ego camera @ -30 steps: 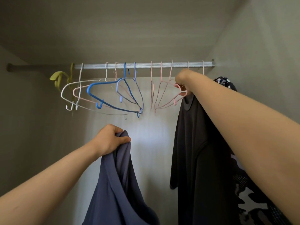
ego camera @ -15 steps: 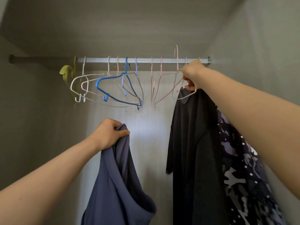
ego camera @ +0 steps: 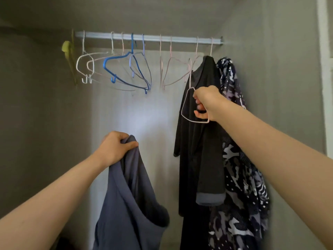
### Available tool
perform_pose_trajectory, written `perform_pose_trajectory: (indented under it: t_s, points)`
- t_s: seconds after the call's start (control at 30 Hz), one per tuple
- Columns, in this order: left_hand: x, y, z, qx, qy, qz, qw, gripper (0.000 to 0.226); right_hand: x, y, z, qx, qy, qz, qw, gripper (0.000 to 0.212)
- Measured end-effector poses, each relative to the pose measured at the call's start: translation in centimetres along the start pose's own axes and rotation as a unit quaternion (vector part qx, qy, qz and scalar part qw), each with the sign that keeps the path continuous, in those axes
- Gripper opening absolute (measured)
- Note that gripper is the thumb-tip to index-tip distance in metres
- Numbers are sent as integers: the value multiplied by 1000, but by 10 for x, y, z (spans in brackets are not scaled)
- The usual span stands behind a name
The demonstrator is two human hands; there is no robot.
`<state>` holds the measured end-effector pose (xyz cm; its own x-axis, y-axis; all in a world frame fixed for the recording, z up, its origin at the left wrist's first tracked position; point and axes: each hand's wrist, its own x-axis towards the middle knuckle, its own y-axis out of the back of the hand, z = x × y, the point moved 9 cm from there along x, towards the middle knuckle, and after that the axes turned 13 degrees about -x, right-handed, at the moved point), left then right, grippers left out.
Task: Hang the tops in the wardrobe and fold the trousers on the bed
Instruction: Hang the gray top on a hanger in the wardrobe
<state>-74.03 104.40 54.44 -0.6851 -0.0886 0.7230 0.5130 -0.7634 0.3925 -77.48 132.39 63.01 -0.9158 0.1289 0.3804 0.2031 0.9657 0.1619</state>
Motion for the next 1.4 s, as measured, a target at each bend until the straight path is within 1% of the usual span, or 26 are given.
perform_pose_trajectory:
  t_s: [0.07, 0.2, 0.33, 0.43, 0.53, 0.6, 0.63, 0.7, 0.73, 0.77, 0.83, 0.9, 0.97, 1.07, 1.17, 1.23, 1.33, 1.4]
  points:
    - [-14, 0, -8, -2, 15, 0, 1000, 52, -16, -5, 20, -14, 2, -23, 1000, 4]
    - [-37, -2, -20, -4, 40, -12, 999, 46, -40, -15, 62, -44, -16, -73, 996, 16]
    - [-53, -5, -27, -21, 73, 7, 997, 48, -67, -27, 97, -60, -19, -120, 991, 8]
    - [-70, -11, -31, -40, 104, 20, 994, 44, -87, -35, 121, -77, 31, -156, 984, 14]
    - [-92, -17, -26, -41, 122, 34, 991, 45, -106, -33, 138, -80, 110, -141, 981, 26]
    - [-107, -21, -22, -36, 138, 41, 989, 46, -116, -33, 151, -67, 134, -134, 980, 34]
    - [-113, -22, -21, -34, 148, 47, 987, 46, -120, -37, 159, -53, 121, -147, 980, 32]
    - [-126, -23, -20, -41, 178, 60, 981, 44, -126, -50, 175, -19, 68, -201, 977, 21]
    - [-132, -23, -19, -44, 189, 65, 979, 43, -130, -57, 182, -14, 46, -223, 974, 19]
    - [-138, -23, -17, -43, 197, 69, 977, 44, -132, -62, 187, -29, 45, -231, 971, 19]
    - [-151, -23, -13, -34, 212, 79, 974, 42, -138, -68, 194, -91, 97, -221, 966, 25]
    - [-166, -21, -10, -23, 230, 93, 969, 35, -145, -66, 199, -107, 157, -196, 962, 29]
    - [-184, -18, -4, -13, 244, 105, 964, 31, -152, -61, 210, -80, 171, -192, 963, 25]
    - [-216, -12, 0, 0, 272, 123, 955, 22, -167, -53, 227, -46, 168, -207, 963, 23]
    - [-252, -12, -1, 36, 293, 122, 948, 26, -194, -50, 234, -29, 193, -248, 949, 22]
    - [-274, -13, -3, 102, 303, 100, 942, 29, -210, -51, 240, -27, 206, -273, 939, 23]
    - [-306, -13, -14, 190, 326, 67, 924, 23, -224, -57, 258, -17, 175, -316, 932, 28]
    - [-327, -16, -25, 243, 340, 30, 908, 19, -230, -62, 270, -11, 146, -336, 931, 34]
